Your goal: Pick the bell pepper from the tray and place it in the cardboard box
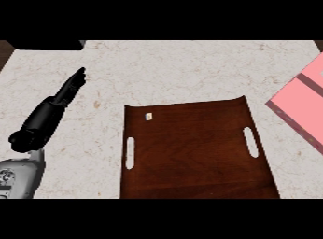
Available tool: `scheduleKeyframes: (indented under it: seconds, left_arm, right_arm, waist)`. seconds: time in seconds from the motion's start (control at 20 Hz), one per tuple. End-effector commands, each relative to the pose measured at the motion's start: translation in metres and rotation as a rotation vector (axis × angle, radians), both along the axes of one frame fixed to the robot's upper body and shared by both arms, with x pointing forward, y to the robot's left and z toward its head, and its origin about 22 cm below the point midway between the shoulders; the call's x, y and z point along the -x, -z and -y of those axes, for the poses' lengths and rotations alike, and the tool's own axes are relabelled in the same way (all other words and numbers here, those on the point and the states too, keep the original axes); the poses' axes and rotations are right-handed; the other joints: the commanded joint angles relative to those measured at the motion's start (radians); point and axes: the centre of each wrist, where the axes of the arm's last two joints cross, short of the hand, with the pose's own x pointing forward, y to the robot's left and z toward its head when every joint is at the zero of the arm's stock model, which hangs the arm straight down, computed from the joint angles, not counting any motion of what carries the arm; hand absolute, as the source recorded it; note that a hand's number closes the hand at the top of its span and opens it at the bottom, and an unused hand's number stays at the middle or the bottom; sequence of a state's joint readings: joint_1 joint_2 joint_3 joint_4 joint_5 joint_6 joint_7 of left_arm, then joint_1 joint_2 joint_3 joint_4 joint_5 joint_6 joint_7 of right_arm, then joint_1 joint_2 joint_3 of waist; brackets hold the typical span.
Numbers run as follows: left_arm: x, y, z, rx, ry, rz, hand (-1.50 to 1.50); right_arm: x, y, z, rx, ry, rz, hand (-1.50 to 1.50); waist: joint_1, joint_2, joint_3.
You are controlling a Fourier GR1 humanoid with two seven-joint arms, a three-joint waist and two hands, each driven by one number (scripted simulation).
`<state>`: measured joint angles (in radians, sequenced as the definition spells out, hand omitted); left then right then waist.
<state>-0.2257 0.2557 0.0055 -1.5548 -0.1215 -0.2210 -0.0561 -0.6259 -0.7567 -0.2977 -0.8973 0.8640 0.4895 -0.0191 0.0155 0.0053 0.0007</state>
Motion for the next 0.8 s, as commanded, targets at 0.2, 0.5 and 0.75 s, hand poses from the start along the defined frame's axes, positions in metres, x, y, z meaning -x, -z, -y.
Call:
scheduleKeyframes:
  seconds: [0.2, 0.5, 0.75]
  left_arm:
    - [-0.008, -0.011, 0.01, 0.003, -0.012, 0.011, 0.0]
    - [-0.003, 0.001, 0.0, 0.004, -0.016, -0.008, 0.0]
    - [0.001, 0.011, -0.003, 0.015, -0.007, 0.002, 0.0]
  right_arm:
    - [0.002, 0.03, 0.013, -0.178, -0.205, 0.023, -1.5]
    - [-0.009, 0.015, 0.02, -0.723, -0.126, 0.507, -1.5]
    - [0.003, 0.016, 0.049, -1.009, 0.062, 0.624, -1.5]
  waist:
    - [-0.008, -0.003, 0.001]
    - [-0.024, -0.011, 0.004]
    - [-0.013, -0.001, 0.001]
